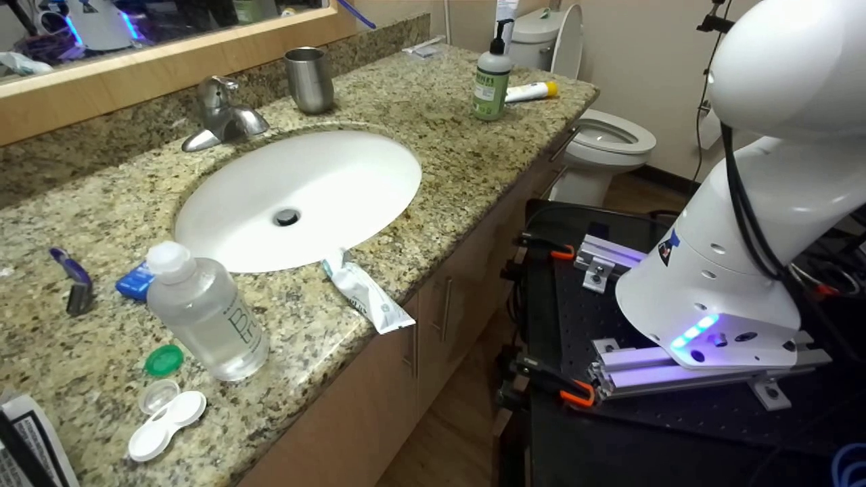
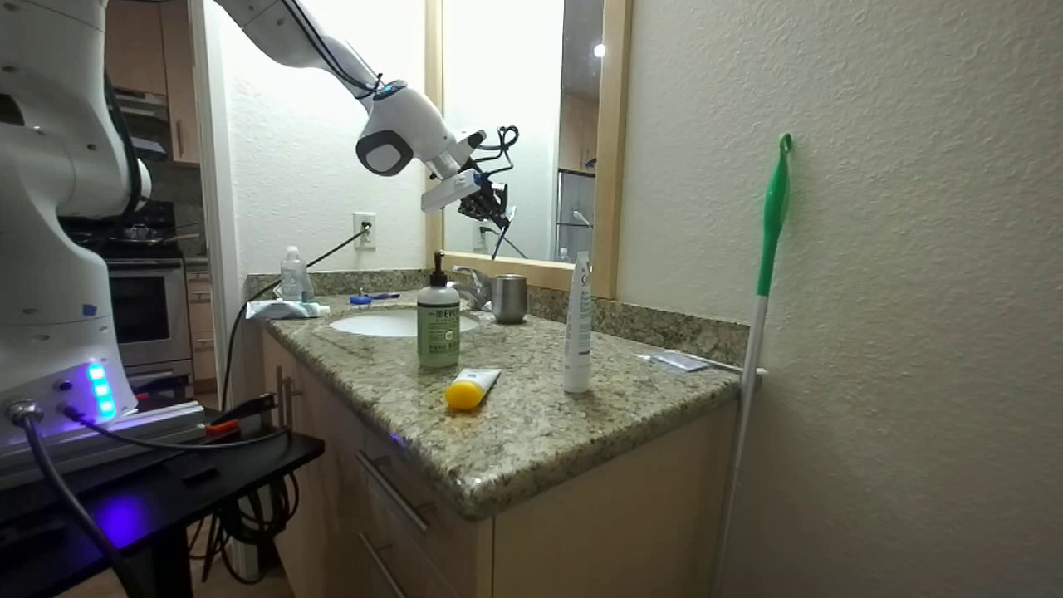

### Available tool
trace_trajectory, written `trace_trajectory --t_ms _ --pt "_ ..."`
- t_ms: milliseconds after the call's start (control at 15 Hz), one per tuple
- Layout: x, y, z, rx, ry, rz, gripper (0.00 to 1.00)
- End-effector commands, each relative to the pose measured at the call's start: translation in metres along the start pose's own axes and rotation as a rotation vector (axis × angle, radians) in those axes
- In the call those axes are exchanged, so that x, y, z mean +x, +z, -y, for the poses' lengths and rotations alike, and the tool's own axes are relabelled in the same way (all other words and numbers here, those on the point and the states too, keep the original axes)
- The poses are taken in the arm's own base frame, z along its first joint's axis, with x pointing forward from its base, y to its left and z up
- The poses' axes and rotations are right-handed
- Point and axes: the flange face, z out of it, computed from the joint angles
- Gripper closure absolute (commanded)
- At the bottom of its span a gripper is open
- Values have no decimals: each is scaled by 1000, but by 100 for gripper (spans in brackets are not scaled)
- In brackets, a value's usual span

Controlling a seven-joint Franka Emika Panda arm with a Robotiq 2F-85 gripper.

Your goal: Place the toothbrush in the silver cup

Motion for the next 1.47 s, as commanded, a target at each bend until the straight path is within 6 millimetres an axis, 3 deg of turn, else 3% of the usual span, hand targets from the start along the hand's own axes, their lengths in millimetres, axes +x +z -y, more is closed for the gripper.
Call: trace_trajectory --t_ms 0,133,200,333,467,600,667,800,1000,1200,1267,1400 --pt "40 22 -5 -61 68 -153 97" --pt "68 19 15 -78 56 -267 97" --pt "88 18 -4 -50 17 -292 97" --pt "98 28 -17 -34 7 -382 97" --pt "88 29 -34 -32 35 -402 97" --pt "65 28 -38 2 73 -404 97" --pt "41 27 -15 66 90 -371 97" --pt "9 27 -4 170 130 -326 97" --pt "-10 19 16 302 99 -348 97" --pt "-30 7 23 322 66 -440 97" --pt "-17 22 18 296 65 -376 90" --pt "-26 18 20 314 67 -409 90"
